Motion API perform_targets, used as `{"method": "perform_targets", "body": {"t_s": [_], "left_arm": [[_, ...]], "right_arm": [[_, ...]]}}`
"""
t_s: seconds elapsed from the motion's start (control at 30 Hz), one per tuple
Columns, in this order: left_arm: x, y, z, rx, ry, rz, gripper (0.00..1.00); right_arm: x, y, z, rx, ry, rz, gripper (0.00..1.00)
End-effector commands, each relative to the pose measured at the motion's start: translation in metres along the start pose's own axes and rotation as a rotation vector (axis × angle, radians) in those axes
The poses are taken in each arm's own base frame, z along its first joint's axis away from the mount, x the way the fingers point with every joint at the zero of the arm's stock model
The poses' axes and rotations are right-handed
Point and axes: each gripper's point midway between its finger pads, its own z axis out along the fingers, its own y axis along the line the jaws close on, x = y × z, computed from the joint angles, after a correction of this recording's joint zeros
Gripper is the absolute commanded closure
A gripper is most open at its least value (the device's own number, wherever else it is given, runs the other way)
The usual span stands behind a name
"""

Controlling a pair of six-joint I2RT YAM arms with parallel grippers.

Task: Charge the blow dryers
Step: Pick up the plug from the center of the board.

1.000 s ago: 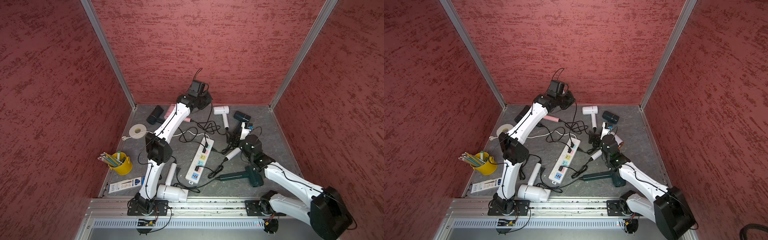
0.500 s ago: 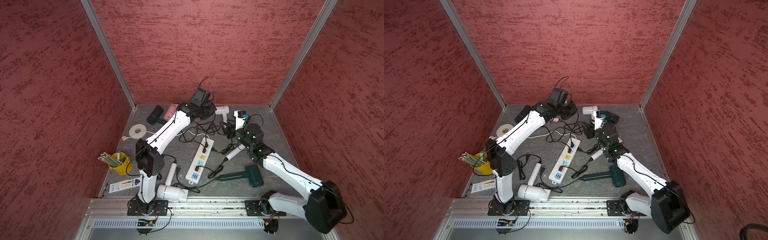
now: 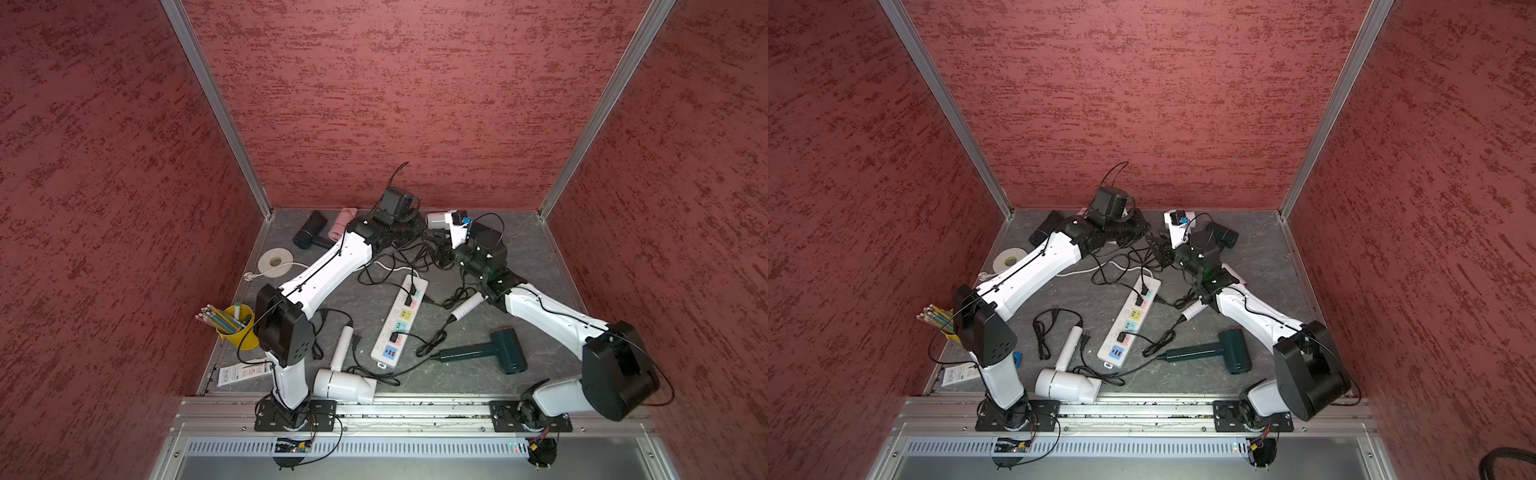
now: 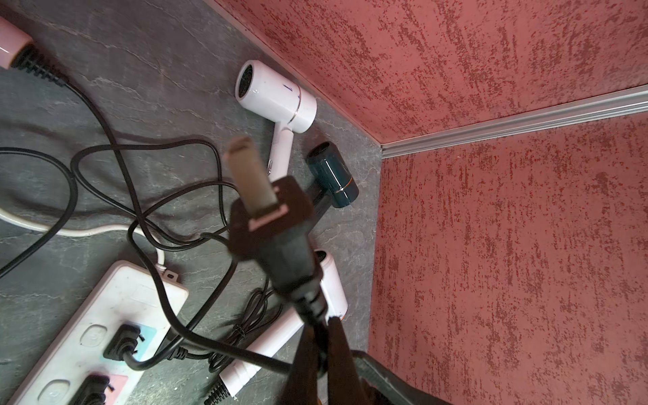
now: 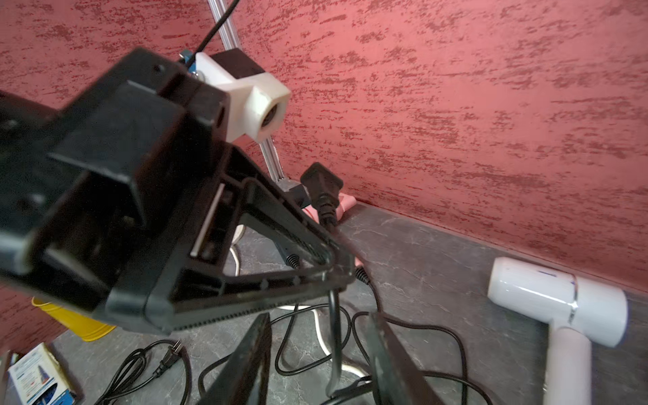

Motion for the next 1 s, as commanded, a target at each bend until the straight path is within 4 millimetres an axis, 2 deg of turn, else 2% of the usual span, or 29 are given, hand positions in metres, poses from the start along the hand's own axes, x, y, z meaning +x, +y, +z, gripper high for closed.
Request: {"method": "perform_targets", "body": {"t_s": [0.0, 0.2, 0.33, 0.4, 0.43, 0.57, 0.67, 0.7, 0.87, 0.97], "left_arm": [[-0.001, -0.017, -0.011, 0.066, -0.007, -0.001, 1.0], [-0.001, -0.016, -0.014, 0.068, -0.009, 0.004, 1.0], [0.003, -0.014, -0.012, 0.067, 0.006, 0.0, 1.0], [0.005, -0.014, -0.012, 0.067, 0.012, -0.002, 1.0], [0.005, -0.013, -0.012, 0.065, 0.013, -0.001, 0.99], [0.002, -0.006, -0.02, 0.046, 0.014, 0.028, 0.45], [-0.008, 0.001, -0.039, 0.053, -0.017, 0.082, 0.07], [-0.012, 0.002, -0.047, 0.078, -0.036, 0.106, 0.0], [-0.035, 0.016, -0.086, 0.205, -0.118, 0.169, 0.0], [-0.043, 0.025, -0.1, 0.337, -0.117, 0.179, 0.0]], "right_arm": [[0.005, 0.002, 0.01, -0.032, 0.042, 0.011, 0.59], [0.025, -0.012, 0.019, 0.024, 0.114, 0.011, 0.69], [0.025, -0.014, 0.021, 0.031, 0.114, 0.008, 0.86], [0.023, -0.014, 0.022, 0.031, 0.106, -0.004, 1.0], [0.022, -0.014, 0.021, 0.032, 0.104, -0.012, 1.0], [0.022, -0.016, 0.018, 0.04, 0.128, -0.107, 1.0], [0.019, -0.018, 0.015, 0.036, 0.157, -0.199, 1.0], [0.018, -0.018, 0.015, 0.021, 0.169, -0.217, 1.0], [0.012, -0.008, 0.019, -0.101, 0.238, -0.227, 1.0], [0.015, 0.002, 0.019, -0.188, 0.287, -0.197, 1.0]]}}
